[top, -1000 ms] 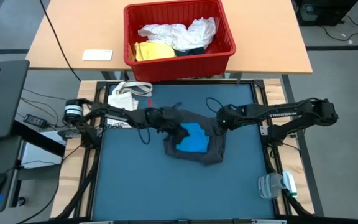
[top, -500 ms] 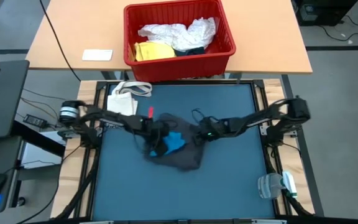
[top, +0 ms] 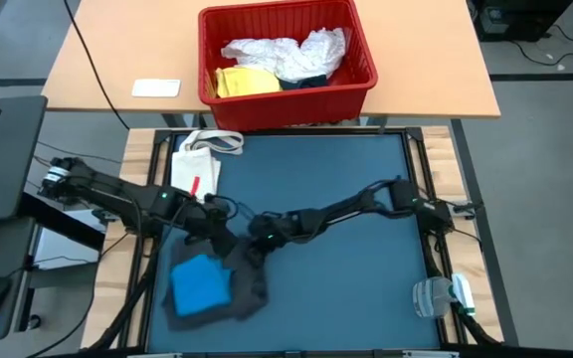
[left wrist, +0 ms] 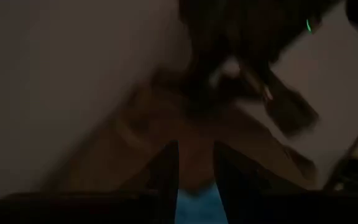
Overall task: Fold laundry
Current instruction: Move the folded shorts to the bottom left of the table, then remove the dark blue shorts from the red bin
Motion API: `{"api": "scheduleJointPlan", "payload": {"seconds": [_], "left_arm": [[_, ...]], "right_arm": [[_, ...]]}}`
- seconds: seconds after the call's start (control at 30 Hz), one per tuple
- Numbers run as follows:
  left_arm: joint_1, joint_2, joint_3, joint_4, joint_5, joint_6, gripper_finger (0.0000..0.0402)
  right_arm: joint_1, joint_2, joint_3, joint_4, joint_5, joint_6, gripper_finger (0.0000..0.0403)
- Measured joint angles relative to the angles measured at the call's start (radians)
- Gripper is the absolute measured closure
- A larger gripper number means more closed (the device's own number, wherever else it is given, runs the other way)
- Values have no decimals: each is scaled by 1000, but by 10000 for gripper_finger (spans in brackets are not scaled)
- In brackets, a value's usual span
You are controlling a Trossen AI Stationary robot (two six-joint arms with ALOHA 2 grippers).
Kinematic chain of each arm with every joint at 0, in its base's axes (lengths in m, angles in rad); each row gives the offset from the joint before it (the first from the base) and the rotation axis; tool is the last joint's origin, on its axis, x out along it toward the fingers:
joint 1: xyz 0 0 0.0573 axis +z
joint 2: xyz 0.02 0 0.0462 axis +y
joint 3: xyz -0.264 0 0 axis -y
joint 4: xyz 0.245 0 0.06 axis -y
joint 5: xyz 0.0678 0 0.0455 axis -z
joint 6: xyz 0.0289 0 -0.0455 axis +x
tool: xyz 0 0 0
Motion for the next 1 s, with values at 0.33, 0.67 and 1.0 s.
{"api": "scheduleJointPlan", "payload": {"seconds": [0.33,0.67,1.0], "left_arm": [[-23,-3,0,-47,-37,33,299],[215,-3,0,72,-121,264,299],[584,-3,0,639,-80,686,299]], "right_arm": [[-22,40,248,-338,-19,-97,283],[-152,-192,248,-763,-137,-186,275],[-289,-504,249,-1063,170,-530,274]]}}
